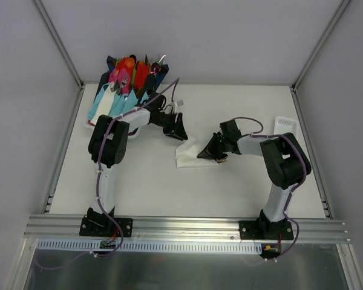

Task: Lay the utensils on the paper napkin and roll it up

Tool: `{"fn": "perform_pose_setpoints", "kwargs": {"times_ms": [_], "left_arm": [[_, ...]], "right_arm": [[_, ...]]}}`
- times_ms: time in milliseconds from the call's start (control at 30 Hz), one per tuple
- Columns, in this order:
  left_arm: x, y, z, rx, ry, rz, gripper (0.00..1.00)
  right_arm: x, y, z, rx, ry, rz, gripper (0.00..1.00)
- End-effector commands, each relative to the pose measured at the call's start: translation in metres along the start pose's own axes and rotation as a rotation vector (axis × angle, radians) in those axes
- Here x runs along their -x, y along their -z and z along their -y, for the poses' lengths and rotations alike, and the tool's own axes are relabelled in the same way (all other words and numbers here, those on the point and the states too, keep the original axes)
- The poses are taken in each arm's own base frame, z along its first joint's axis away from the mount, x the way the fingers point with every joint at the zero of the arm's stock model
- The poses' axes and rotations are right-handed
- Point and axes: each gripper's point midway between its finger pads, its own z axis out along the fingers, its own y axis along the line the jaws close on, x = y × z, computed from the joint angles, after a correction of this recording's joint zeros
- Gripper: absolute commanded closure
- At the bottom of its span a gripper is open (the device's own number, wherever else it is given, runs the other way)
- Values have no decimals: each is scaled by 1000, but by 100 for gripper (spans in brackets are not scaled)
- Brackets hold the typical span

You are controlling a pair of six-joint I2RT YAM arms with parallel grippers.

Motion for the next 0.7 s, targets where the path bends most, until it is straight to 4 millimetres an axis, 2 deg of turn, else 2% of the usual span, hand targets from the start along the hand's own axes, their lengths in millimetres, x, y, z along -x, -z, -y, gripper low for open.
{"fn": "perform_pose_setpoints", "kwargs": {"times_ms": [0, 133, 300, 667], "left_arm": [[10, 5, 22, -113, -13, 23, 56], [9, 5, 29, -160, -8, 14, 53], [-1, 2, 32, -222, 18, -22, 52], [-11, 0, 29, -211, 6, -34, 53]], "right_arm": [[1, -7, 72, -254, -42, 32, 100], [2, -7, 72, -254, -46, 31, 100], [1, -7, 73, -256, -44, 28, 100], [2, -7, 73, -255, -43, 30, 100]]}}
